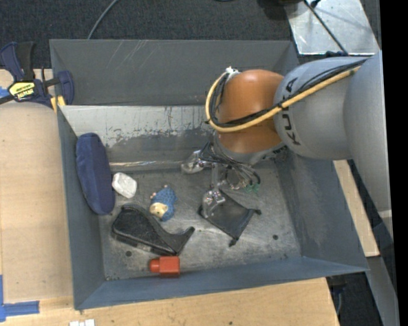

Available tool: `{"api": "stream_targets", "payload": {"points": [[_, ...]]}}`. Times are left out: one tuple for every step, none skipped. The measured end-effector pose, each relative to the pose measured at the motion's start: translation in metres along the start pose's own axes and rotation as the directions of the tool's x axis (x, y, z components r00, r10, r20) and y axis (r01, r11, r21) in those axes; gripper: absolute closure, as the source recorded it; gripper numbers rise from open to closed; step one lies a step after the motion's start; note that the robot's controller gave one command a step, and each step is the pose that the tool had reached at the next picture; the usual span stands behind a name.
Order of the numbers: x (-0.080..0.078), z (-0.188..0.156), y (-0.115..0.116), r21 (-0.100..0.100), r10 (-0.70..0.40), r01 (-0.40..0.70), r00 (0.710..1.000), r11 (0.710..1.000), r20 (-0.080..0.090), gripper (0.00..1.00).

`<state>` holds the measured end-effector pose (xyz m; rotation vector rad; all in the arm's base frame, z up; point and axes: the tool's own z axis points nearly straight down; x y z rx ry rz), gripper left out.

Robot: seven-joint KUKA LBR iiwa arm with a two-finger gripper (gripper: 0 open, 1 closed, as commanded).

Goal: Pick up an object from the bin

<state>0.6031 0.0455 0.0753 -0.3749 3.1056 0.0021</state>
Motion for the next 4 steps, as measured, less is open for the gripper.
{"api": "stream_targets", "payload": {"points": [[-0.015,-0.067,0.085,-0.001,0.148,-0.148,0.989,0.989,-0.004,0.00],[-0.027,-0.007,0.074,-0.002,-0.058,0.058,0.998,0.998,-0.013,0.00],[-0.025,-0.006,0.076,-0.006,-0.059,0.059,0.998,0.998,-0.026,1.00],[0.008,-0.167,0.072,0.000,-0.128,0.128,0.992,0.992,-0.002,1.00]]}}
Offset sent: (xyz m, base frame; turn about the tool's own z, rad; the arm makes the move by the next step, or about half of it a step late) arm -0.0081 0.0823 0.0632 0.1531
